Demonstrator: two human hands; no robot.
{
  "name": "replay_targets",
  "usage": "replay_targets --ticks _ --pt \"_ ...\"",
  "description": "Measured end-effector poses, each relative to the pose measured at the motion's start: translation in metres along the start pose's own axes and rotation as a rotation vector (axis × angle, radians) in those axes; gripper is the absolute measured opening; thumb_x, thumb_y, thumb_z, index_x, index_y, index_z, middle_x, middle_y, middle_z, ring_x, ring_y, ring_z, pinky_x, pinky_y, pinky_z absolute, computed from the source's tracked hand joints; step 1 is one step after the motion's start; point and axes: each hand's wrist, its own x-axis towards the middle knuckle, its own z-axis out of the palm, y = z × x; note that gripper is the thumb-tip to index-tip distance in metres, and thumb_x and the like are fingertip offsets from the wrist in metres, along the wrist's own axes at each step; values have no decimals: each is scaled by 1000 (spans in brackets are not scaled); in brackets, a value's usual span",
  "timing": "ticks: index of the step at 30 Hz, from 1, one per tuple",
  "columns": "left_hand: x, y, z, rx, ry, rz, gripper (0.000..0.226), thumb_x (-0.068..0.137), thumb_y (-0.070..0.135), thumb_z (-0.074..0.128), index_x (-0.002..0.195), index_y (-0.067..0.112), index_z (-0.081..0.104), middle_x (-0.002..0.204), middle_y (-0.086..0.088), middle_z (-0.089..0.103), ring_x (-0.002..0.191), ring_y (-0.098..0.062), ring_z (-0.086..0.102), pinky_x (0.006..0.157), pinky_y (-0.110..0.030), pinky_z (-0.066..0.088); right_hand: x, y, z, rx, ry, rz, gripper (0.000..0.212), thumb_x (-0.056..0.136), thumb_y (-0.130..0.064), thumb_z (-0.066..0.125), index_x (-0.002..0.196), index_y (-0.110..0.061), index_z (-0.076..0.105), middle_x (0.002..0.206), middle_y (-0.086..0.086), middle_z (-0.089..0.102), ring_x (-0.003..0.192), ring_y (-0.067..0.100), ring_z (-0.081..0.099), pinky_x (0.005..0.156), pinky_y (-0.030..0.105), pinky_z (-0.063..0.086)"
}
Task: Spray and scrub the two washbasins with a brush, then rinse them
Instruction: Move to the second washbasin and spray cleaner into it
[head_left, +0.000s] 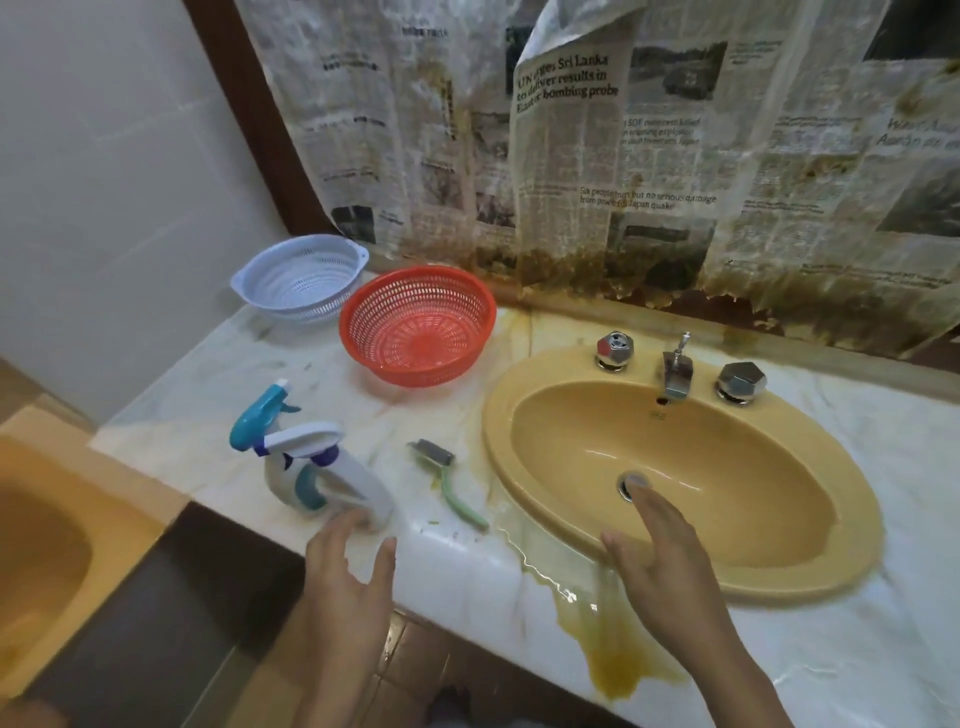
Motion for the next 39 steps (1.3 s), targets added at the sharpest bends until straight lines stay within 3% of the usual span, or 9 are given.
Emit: replay_targets --ticks 3,7,12,17,19,23,27,34,39 --pt "16 -3 -15 -82 37 -71 41 90 21 78 119 37 55 136 8 48 122 -18 53 99 -44 52 9 -25 26 -57 -33 -44 65 97 -40 62 155 -30 37 158 -5 41 147 15 31 120 40 30" --pt "40 -12 -29 -112 22 -118 69 88 25 80 147 23 45 145 0 44 128 -22 53 100 -44 50 18 -61 64 -123 -82 -87 64 98 -46 58 156 -30 36 158 -6 39 148 16 30 121 41 29" --pt "67 -22 -31 -120 -111 -44 86 84 26 84 154 32 33 150 2 44 135 -22 48 100 -38 45 30 -97 126 -306 -133 -124 58 97 -43 62 150 -23 49 151 5 50 140 27 45 116 43 36" --pt "84 -29 -21 -113 -191 48 99 79 26 88 157 29 28 161 0 34 143 -24 43 113 -45 43 45 -105 173 -502 -76 -144 45 73 -36 83 115 -21 74 111 4 72 101 27 69 86 41 57" --pt "91 -33 -16 -107 -223 84 98 79 29 88 156 30 27 161 1 32 143 -22 42 114 -48 44 48 -104 186 -552 -69 -129 34 75 -34 78 107 -23 74 102 0 71 95 24 67 82 39 56" --pt "100 -33 -8 -80 -253 114 107 77 30 90 159 22 22 163 2 22 148 -17 30 115 -34 33 51 -99 200 -610 18 -84 12 77 -27 76 89 -22 76 93 -2 68 91 24 64 80 39 52" --pt "110 -33 -1 -57 -300 109 103 82 35 85 160 19 18 165 -1 26 152 -23 29 120 -41 33 47 -96 211 -604 128 -55 8 74 -17 81 77 -19 73 85 -1 64 85 26 60 74 39 49" --pt "128 -54 7 -143 -407 117 93 84 44 79 152 51 16 162 9 32 148 -23 38 117 -57 40 31 -94 198 -518 296 -14 16 74 -7 77 87 -16 76 85 1 68 82 28 62 70 38 52" --pt "131 -56 15 -207 -444 164 92 83 32 85 153 47 27 152 15 40 142 -21 46 112 -54 46 14 -86 167 -477 404 7 17 83 -6 74 98 -14 78 98 3 72 91 29 66 75 37 55"
